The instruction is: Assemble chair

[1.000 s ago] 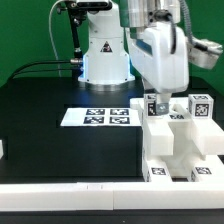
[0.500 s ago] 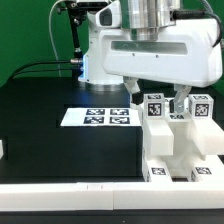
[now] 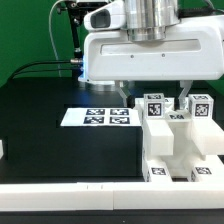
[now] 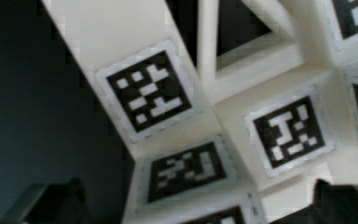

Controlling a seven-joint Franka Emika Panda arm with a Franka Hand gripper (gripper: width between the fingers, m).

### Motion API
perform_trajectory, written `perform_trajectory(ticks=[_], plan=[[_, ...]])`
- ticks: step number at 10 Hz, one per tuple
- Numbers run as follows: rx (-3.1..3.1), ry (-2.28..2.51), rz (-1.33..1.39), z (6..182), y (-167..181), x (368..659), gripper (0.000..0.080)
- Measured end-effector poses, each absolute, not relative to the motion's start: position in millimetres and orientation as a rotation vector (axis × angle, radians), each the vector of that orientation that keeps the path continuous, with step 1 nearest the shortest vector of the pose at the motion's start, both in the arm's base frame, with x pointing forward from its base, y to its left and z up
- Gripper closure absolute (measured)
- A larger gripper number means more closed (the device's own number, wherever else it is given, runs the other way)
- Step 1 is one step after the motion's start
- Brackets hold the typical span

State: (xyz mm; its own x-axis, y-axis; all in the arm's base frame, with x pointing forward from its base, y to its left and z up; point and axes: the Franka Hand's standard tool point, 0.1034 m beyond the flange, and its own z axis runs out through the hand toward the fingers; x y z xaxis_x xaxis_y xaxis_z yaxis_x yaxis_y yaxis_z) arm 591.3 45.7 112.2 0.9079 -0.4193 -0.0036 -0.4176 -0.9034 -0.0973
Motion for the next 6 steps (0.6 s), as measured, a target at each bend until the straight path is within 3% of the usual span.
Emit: perform_trajectory(ticks=[2, 6], plan=[[-2.908, 0.900, -0.012, 111.4, 46.1, 591.0, 0.0524], [-2.649, 1.503, 0.030, 113.4, 48.2, 592.6, 0.0520]])
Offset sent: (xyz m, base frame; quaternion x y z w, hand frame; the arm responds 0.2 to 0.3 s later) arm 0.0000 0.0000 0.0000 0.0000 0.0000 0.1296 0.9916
